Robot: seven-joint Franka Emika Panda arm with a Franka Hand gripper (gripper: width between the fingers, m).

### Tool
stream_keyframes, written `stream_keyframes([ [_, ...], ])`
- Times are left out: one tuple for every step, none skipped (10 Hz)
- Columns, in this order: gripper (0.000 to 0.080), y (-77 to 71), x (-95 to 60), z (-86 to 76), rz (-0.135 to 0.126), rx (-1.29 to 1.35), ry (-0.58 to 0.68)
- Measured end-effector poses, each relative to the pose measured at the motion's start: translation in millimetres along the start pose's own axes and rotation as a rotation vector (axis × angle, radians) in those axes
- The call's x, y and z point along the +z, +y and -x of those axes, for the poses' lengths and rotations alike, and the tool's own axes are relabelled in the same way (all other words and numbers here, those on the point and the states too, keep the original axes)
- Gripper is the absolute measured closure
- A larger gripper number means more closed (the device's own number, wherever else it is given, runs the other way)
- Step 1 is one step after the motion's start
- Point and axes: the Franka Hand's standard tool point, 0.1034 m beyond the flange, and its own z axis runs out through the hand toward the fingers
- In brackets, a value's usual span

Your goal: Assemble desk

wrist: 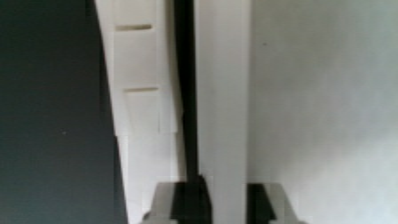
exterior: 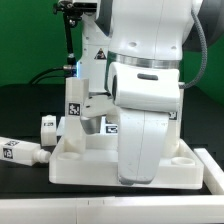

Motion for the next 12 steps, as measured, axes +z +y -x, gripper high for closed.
stream_keyframes([
  [0.0746,0.0,0.3,1.2,0.0,0.006,0.0],
  [0.0746,-0.3,0.9,1.7,-0.002,0.011,0.0],
  [0.0746,0.0,1.6,2.8,0.003,0.003,0.0],
  [0.0746,1.6,3.1,5.0,0.022,-0.022,0.004],
  [0.0746,1.8,4.7,1.3,0.023,-0.014,0.007],
  [0.0746,4.3,5.9,-4.5,0.026,-0.013,0.012],
  [0.0746,5.3,6.8,-9.8,0.026,-0.007,0.016],
  [0.0746,3.0,8.6,-16.5,0.022,0.027,0.022],
  [0.0746,1.5,9.6,-23.4,0.02,0.037,0.028],
  [0.0746,0.9,10.5,-28.8,0.023,0.029,0.026],
  [0.0746,0.8,12.4,-31.9,0.028,0.021,0.021],
  [0.0746,1.6,14.7,-32.1,0.038,0.006,0.007],
])
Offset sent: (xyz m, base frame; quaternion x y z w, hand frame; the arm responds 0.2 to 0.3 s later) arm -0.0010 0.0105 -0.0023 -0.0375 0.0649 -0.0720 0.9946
